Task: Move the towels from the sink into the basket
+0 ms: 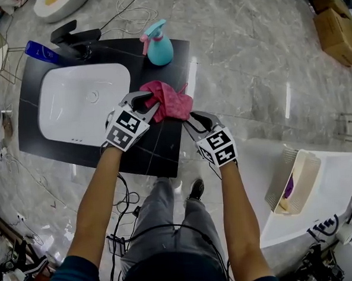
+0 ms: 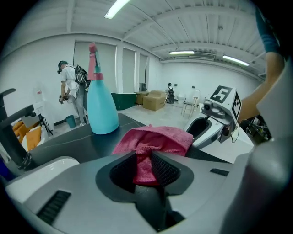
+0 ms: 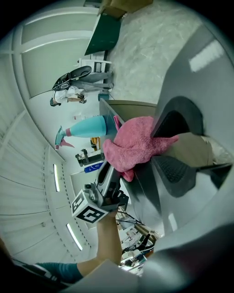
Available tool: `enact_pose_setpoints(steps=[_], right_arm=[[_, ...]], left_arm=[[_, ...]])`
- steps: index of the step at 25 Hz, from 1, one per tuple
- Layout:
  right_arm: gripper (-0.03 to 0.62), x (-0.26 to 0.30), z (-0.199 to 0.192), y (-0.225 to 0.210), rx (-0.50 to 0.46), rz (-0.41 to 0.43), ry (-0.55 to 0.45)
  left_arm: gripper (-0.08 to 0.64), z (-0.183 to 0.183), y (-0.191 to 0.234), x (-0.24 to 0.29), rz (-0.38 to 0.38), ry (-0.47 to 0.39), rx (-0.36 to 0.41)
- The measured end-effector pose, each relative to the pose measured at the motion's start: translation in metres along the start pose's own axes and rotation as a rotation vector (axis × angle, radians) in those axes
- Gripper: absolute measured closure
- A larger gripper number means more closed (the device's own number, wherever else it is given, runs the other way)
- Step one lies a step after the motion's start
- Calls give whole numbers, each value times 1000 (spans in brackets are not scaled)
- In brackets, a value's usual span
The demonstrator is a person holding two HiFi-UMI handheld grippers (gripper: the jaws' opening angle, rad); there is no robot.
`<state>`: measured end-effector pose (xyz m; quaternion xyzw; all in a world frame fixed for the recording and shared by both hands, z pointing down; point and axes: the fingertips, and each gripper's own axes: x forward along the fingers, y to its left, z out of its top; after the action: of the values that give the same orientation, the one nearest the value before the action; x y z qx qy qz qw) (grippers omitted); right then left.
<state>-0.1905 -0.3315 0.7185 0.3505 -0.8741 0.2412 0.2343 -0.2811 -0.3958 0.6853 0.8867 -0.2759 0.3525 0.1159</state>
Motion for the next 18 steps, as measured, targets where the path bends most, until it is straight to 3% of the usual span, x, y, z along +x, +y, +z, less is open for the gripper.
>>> enact_pose_setpoints(steps=[5,12,18], right_arm=[[563,7,6,-2,-42,-30,-15],[572,-9,25,-7,-66,-100,-66],[572,-25,52,-11,-99,-141,-115]], left_arm=[[516,-3,2,2,42,5,47],[529,4,12,-7,44,-62,-62],[531,18,16,-21,61,-124,-92]])
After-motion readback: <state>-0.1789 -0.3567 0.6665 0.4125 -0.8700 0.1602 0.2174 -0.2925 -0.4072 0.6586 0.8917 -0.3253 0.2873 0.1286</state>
